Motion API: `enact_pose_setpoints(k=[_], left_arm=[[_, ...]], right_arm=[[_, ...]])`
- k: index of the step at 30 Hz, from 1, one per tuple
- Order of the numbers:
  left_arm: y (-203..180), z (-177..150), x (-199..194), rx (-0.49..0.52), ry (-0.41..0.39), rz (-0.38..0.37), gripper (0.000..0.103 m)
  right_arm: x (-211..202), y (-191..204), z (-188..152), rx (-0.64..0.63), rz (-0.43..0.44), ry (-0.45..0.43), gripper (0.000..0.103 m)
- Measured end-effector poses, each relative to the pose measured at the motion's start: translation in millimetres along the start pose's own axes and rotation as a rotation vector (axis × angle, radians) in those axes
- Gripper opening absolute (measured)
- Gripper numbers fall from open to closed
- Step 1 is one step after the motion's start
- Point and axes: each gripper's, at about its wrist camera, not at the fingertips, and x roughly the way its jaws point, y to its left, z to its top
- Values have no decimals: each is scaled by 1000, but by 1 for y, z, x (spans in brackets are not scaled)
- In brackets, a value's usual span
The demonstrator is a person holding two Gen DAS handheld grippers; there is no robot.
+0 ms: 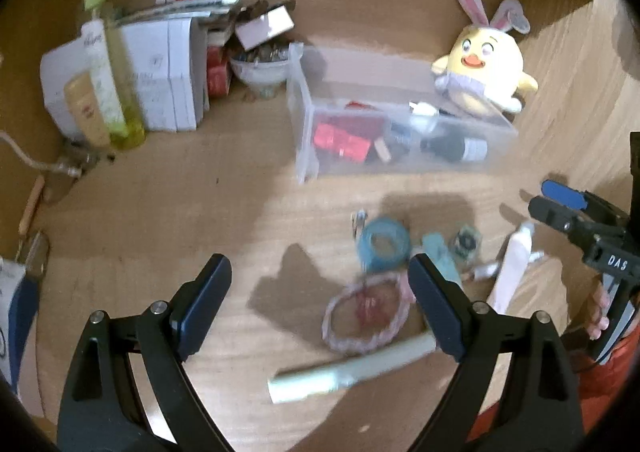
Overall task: Organize objects
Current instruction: 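Withdraw both tools from the bin and reach toward the scattered tubes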
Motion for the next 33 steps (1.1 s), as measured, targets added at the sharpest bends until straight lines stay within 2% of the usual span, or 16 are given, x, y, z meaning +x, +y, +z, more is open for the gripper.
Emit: enact_pose_setpoints(k=[6, 15, 18, 21, 23, 24, 29, 33], left_arm=[[3, -26, -7, -6, 24, -30, 91], [-11, -52, 6, 71, 80, -61, 90], [-17, -54, 6, 111, 65, -44, 89], [-21, -56, 5, 135, 49, -33, 76], [-23, -56, 5, 154, 41, -10, 63], [-23, -57, 4, 155, 37, -8, 61], [-19, -55, 1, 138, 38, -33, 34], [-22, -53, 2, 137, 43, -56, 26]], right_arm=[[-7, 3, -12, 9, -6, 8, 75], [-11, 11, -29, 13, -23, 39, 75], [-13, 10, -36, 24, -27, 53, 76], [-12, 10, -46, 50, -16, 81, 76], [-11, 10, -51, 61, -3, 97, 76], [-10, 12, -54, 63, 0, 101, 76], [-13, 21, -58, 48, 10, 94, 75], [-11, 27, -58, 32, 54, 110, 70]])
